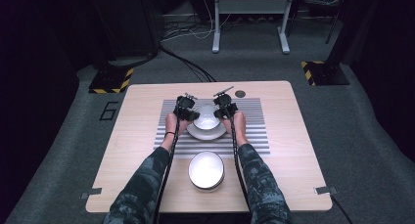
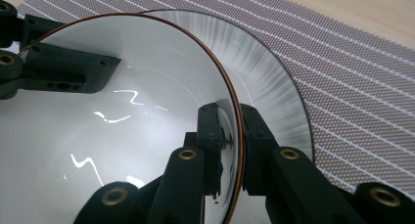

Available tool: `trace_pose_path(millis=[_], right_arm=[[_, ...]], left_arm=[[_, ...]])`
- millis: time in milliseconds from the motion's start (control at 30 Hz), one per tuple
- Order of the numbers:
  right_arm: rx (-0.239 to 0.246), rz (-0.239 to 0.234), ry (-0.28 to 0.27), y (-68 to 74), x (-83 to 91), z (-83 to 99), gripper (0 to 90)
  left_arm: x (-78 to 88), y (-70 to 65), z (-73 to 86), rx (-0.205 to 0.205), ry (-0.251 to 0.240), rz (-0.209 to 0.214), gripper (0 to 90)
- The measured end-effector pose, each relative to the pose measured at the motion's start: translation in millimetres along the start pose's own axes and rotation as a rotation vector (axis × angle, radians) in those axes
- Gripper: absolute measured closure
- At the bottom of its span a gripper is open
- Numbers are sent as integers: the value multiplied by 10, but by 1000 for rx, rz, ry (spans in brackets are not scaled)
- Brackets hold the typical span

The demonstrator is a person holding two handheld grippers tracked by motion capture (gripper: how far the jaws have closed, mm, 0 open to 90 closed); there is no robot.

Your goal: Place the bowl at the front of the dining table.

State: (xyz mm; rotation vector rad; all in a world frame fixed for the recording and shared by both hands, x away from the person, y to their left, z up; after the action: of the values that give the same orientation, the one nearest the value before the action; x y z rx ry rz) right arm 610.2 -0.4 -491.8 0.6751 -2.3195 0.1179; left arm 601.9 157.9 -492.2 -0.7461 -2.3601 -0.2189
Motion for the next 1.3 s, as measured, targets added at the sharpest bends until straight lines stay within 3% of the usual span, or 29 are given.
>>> trace_pose_path(millis=[100,433,800,1300], right_arm=[[-24,-20,4,-26,-15,14,817],[-1,-13,7,-22,-42,-22,817],[-14,-18,13,-26,-63,-47,819],[3,0,0,-3,-66,-43,814]], left_arm=[[0,-2,-10,-7,8,0,810],[-16,47,-18,13,9,7,812],[-36,82,-32,23,8,10,813],[-21,78,-30,7,25,3,807]])
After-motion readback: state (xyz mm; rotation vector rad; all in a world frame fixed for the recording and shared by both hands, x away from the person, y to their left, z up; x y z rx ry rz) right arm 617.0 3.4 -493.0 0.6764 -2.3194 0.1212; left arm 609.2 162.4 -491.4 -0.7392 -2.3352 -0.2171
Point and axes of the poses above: each handheld gripper's, and its own axes: x roughly backward along the jaws, z roughly out of its underside, y roughly to its left, the point moved 3 cm from there along -x, roughly forward along the jaws, and after that the axes turned 12 degrees about -y, right-handed, at the moved point
